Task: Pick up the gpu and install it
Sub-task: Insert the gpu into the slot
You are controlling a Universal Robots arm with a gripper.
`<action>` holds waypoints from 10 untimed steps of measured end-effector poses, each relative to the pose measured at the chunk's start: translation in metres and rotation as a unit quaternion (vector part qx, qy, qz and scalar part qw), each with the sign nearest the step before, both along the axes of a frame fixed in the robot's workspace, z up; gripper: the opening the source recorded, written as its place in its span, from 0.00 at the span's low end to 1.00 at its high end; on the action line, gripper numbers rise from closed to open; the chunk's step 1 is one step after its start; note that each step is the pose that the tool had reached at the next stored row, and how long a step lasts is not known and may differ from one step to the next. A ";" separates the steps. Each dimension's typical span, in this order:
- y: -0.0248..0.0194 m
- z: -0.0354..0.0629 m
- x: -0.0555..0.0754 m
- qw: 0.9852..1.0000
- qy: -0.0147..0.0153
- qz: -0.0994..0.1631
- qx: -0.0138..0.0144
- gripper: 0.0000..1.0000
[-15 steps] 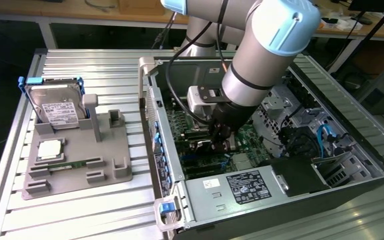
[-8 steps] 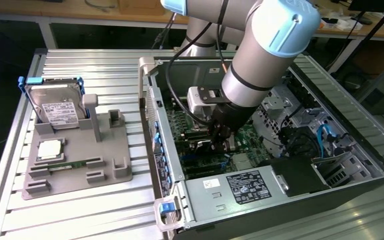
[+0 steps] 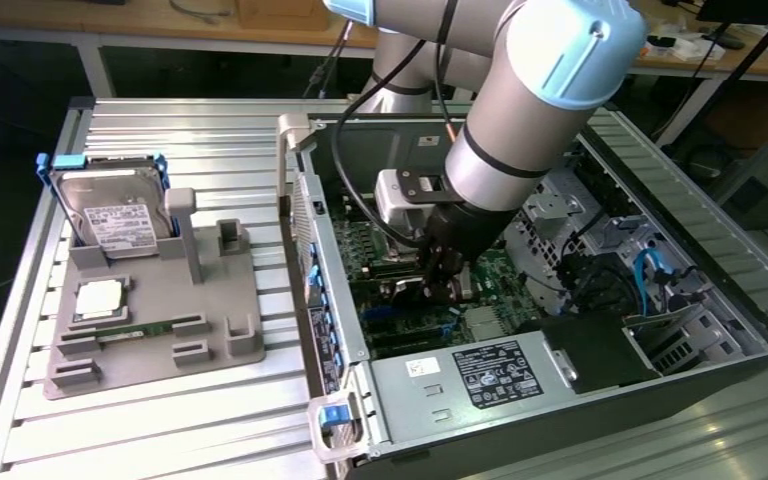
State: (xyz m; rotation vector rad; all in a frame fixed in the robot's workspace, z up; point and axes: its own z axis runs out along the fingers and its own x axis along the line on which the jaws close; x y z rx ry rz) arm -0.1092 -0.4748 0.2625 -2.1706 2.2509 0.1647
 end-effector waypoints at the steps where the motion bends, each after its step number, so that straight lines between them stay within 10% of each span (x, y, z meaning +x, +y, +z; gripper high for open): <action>1: 0.0000 0.0001 0.000 1.000 0.000 0.000 0.000 0.27; 10: 0.0000 0.0000 0.000 1.000 0.001 0.000 0.000 0.27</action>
